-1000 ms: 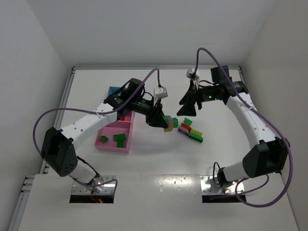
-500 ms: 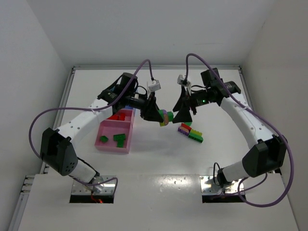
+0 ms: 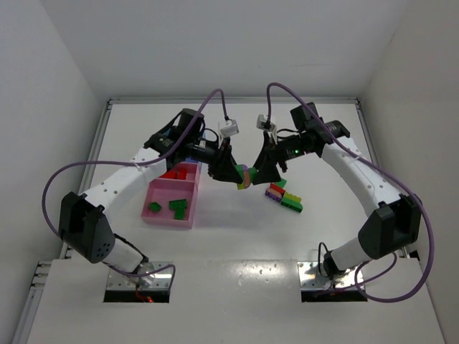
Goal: Sort the legos into containers by color
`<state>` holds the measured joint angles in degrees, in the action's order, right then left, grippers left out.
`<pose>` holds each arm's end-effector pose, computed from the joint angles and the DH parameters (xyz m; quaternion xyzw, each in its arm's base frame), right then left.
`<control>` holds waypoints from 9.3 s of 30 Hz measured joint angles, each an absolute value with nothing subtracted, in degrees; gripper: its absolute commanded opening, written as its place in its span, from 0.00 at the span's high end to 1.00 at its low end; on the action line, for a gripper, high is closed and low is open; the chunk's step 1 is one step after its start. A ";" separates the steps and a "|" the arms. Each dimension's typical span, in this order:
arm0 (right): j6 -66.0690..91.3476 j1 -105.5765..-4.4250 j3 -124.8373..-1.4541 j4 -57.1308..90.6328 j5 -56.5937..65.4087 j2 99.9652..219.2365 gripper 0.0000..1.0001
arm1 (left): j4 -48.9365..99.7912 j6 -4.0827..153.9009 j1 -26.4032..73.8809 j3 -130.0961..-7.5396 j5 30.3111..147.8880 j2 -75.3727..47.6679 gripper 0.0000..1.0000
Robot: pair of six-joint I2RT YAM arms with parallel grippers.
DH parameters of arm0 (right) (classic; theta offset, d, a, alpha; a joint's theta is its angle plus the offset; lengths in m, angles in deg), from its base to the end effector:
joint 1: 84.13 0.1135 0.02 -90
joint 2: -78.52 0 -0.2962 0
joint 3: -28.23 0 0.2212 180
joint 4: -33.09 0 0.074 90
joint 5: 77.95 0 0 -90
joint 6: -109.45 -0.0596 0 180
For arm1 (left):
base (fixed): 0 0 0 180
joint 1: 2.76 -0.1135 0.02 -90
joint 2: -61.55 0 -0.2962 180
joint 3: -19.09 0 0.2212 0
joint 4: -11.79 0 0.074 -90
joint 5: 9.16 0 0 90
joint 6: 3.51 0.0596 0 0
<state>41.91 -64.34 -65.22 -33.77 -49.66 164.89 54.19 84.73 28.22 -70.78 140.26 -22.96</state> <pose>0.2384 0.1415 0.3480 -0.4234 0.7249 0.4898 0.2353 0.2266 -0.1959 0.3662 0.4099 0.6965 -0.5348 0.2465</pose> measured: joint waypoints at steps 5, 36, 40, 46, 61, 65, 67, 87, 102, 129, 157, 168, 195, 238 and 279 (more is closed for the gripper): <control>41.91 -63.33 -65.22 -33.68 -49.49 165.04 0.48 | 54.19 84.73 28.22 -70.80 140.47 -22.04 0.81; 35.88 -66.41 -73.81 -21.42 -38.93 170.40 0.84 | 58.03 86.48 1.91 -56.46 126.79 -0.97 0.81; 33.23 -65.89 -74.84 -18.01 -38.26 172.63 0.84 | 58.14 86.50 0.62 -55.28 124.76 0.39 0.81; 31.81 -65.43 -74.75 -16.61 -37.38 172.80 0.84 | 57.46 84.55 0.07 -54.54 116.76 -0.60 0.81; 31.86 -65.06 -72.70 -16.17 -35.85 172.10 0.84 | 77.38 103.59 -0.17 -56.04 111.49 -7.22 0.74; 31.86 -64.27 -72.66 -16.11 -35.76 172.10 0.84 | 84.24 110.02 -0.17 -57.79 109.48 -10.74 0.68; 31.86 -63.81 -72.66 -16.13 -35.72 172.10 0.84 | 85.92 112.09 -0.17 -58.10 108.56 -12.46 0.65; 32.84 -62.39 -72.66 -16.50 -36.14 172.08 0.84 | 89.59 118.85 -2.71 -66.36 123.97 -13.91 0.06; 28.82 -59.44 -72.57 -17.02 -49.31 171.93 0.82 | 101.40 127.02 6.50 -76.42 155.73 -27.70 0.07; 13.43 -54.85 -68.70 -3.71 -52.83 171.77 0.82 | 79.98 106.48 14.08 -78.73 152.74 -25.60 0.50; 23.62 -57.43 -67.91 -11.71 -44.16 170.02 0.82 | 79.30 109.52 10.28 -71.56 148.78 -20.49 0.70; 23.05 -53.32 -91.98 -8.06 -30.08 190.20 0.82 | 74.14 104.09 -4.65 -63.91 144.96 -3.20 0.72; 22.63 -32.12 -90.21 -11.58 -34.17 205.04 0.31 | 73.29 98.00 -28.74 -61.77 147.01 4.12 0.73; 21.28 -48.49 -61.11 -5.33 -40.51 163.01 0.12 | 69.09 97.62 17.69 -61.07 145.96 -14.93 0.73; 17.56 -54.41 -58.34 -4.04 -47.92 163.58 0.87 | 59.47 94.87 24.62 -60.42 138.66 -12.16 0.66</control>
<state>17.56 -54.41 -58.34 -4.04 -47.92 163.58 59.47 94.87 24.62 -60.42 138.66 -12.16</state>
